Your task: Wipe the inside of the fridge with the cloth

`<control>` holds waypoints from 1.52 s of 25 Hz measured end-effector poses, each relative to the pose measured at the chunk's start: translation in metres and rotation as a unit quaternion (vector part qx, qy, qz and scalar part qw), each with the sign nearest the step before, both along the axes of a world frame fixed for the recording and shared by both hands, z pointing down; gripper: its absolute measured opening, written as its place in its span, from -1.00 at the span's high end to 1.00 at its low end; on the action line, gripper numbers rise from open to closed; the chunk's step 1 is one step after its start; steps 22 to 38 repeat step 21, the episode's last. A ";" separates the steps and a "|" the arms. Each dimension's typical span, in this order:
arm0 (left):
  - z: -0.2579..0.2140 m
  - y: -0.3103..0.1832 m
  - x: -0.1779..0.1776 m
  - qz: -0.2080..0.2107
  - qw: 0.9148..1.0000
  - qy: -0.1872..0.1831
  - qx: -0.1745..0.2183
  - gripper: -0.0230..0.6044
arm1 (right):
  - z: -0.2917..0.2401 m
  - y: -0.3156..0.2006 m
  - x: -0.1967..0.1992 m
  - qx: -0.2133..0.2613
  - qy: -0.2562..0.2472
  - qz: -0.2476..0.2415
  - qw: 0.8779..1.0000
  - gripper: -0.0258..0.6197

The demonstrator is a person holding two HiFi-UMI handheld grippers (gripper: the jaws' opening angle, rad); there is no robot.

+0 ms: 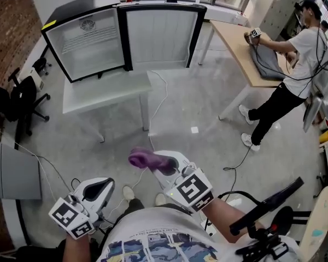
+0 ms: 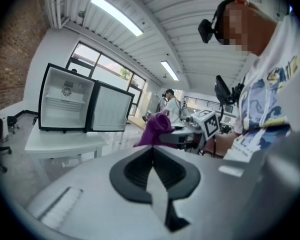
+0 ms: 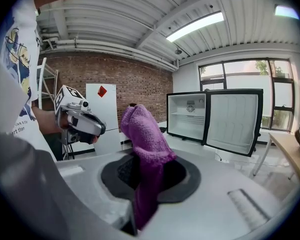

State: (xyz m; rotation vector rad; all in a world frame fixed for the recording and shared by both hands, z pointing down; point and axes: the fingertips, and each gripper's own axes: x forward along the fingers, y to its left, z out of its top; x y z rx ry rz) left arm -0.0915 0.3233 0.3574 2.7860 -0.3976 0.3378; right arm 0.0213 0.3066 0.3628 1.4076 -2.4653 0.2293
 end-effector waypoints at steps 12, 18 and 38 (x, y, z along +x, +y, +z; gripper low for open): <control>0.013 0.018 0.046 0.035 0.999 -0.022 -0.011 0.91 | 0.012 0.027 0.041 -0.007 -0.015 0.026 1.000 0.76; 0.016 0.014 0.056 0.050 0.998 -0.029 -0.014 0.91 | 0.017 0.028 0.050 -0.011 -0.018 0.042 0.999 0.76; 0.016 0.013 0.060 0.052 0.998 -0.028 -0.015 0.91 | 0.020 0.027 0.052 -0.015 -0.017 0.043 0.999 0.76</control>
